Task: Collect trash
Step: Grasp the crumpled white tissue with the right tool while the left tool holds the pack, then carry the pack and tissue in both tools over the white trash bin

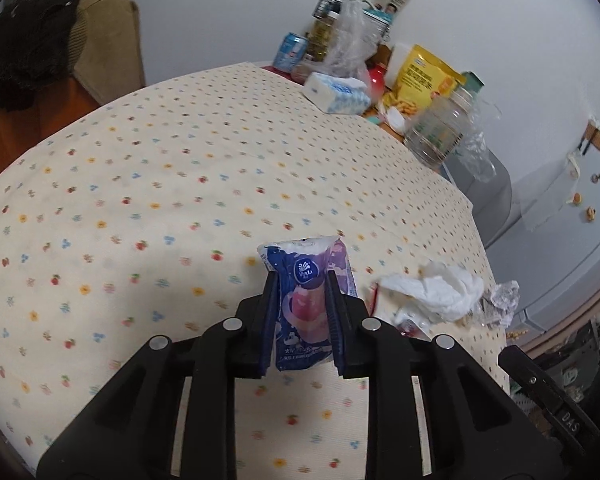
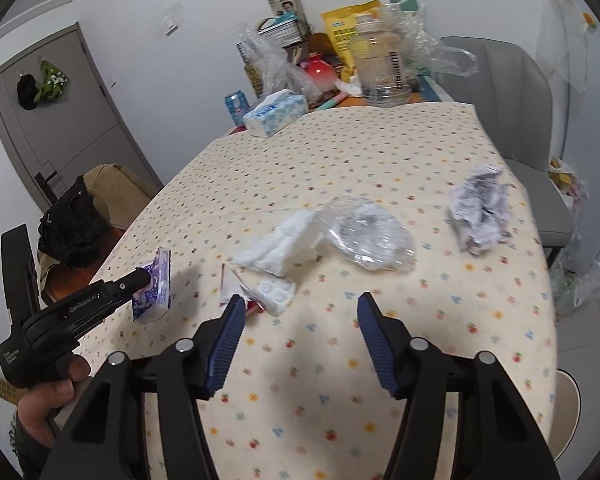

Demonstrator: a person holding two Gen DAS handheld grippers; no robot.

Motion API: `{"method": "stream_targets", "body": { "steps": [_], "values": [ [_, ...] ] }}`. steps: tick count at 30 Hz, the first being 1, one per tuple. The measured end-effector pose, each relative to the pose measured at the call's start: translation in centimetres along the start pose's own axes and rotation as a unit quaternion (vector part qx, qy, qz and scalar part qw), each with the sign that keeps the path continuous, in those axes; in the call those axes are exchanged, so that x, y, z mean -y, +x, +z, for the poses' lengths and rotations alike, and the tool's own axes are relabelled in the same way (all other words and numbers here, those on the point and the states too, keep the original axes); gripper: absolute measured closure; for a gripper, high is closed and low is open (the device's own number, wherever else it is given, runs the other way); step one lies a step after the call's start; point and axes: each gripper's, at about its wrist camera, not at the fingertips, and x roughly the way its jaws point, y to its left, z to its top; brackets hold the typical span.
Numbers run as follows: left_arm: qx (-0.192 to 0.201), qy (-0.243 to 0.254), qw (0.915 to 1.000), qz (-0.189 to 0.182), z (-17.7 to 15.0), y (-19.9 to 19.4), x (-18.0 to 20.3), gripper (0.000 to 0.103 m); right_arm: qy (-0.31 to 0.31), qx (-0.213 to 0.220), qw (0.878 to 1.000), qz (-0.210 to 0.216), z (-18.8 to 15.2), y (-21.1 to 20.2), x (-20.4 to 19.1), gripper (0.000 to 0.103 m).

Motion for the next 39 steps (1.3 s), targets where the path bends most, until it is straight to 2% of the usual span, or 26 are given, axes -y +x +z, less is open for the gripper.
{"method": "stream_targets", "body": {
  "steps": [6, 12, 13, 14, 15, 17, 21, 27, 31, 39],
  "values": [
    [0.000, -0.018, 0.9998, 0.012, 0.0, 0.0, -2.6, 0.080, -0.010, -0.020, 1.000, 0.007, 1.4, 3.5, -1.6, 0.048],
    [0.002, -0.027, 0.9995, 0.016, 0.4, -0.1, -3.7, 0.080, 0.003, -0.034, 0.999, 0.001, 2.2, 6.1, -1.1, 0.050],
    [0.001, -0.028, 0.9995, 0.016, 0.5, 0.0, -3.8, 0.080, 0.006, -0.039, 0.999, 0.004, 2.4, 6.4, -1.0, 0.065],
    [0.001, -0.027, 0.9995, 0.015, 0.4, 0.0, -3.8, 0.080, 0.007, -0.044, 0.999, 0.005, 2.4, 6.6, -1.0, 0.085],
    [0.001, -0.028, 0.9995, 0.014, 0.4, 0.0, -3.8, 0.080, 0.008, -0.045, 0.999, 0.008, 2.5, 6.6, -0.9, 0.092],
    [0.001, -0.027, 0.9996, 0.011, 0.4, -0.2, -3.7, 0.080, -0.003, -0.029, 1.000, 0.010, 2.9, 5.8, -1.4, 0.098],
    [0.005, -0.026, 0.9996, 0.006, 0.4, -0.7, -3.5, 0.080, -0.024, -0.012, 0.999, 0.025, 3.1, 4.0, -2.5, 0.099],
    [0.011, -0.016, 0.9998, -0.006, 0.4, -1.6, -2.2, 0.080, -0.023, 0.019, 0.999, 0.035, 3.5, 0.3, -2.8, 0.099],
    [0.012, -0.008, 0.9998, -0.015, 0.2, -2.0, -1.0, 0.080, -0.004, 0.041, 0.999, 0.035, 3.0, -2.4, -2.0, 0.099],
    [0.007, 0.019, 0.9990, -0.040, -1.0, -2.5, 2.5, 0.080, 0.024, 0.055, 0.998, 0.017, 1.1, -6.5, 1.0, 0.099]
  ]
}}
